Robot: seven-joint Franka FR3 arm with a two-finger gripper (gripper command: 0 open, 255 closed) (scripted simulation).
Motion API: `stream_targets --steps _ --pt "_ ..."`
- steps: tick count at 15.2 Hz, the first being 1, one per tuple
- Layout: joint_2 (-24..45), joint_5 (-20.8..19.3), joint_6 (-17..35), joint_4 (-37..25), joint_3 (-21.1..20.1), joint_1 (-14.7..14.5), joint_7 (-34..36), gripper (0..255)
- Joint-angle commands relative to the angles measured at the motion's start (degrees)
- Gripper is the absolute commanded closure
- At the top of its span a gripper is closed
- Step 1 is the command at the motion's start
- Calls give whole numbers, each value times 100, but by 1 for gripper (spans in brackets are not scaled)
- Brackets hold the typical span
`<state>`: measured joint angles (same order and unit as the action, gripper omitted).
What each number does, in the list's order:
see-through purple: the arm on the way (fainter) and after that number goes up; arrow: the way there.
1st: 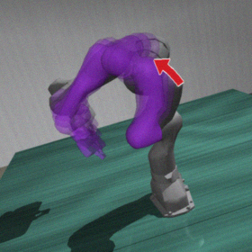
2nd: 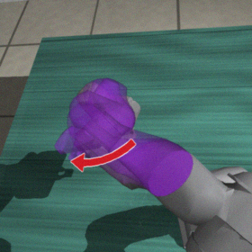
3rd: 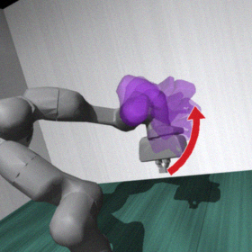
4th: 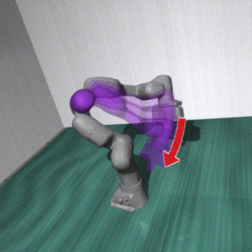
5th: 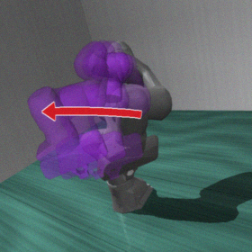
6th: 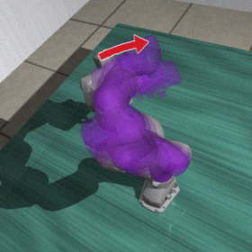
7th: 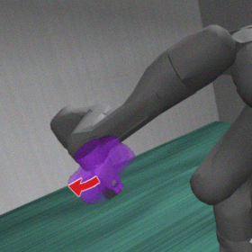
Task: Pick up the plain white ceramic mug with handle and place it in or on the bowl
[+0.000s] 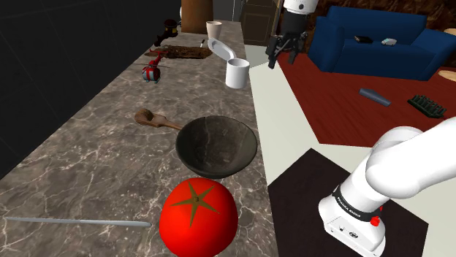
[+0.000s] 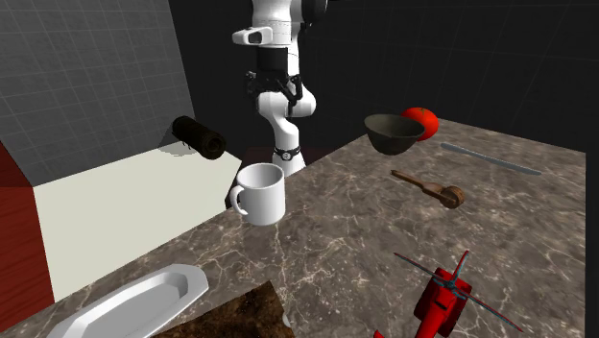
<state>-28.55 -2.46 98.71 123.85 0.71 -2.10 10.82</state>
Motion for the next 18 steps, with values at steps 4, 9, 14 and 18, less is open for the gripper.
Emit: stream_targets --steps 4,9,14,18 --pt "1086 13 430 -703 -62 -40 71 0" --pt "2160 3 672 -1572 -129 -79 149 0" --pt "3274 -31 731 -2665 -181 -128 221 0" --pt "3669 -48 855 -2948 -189 -145 243 0"
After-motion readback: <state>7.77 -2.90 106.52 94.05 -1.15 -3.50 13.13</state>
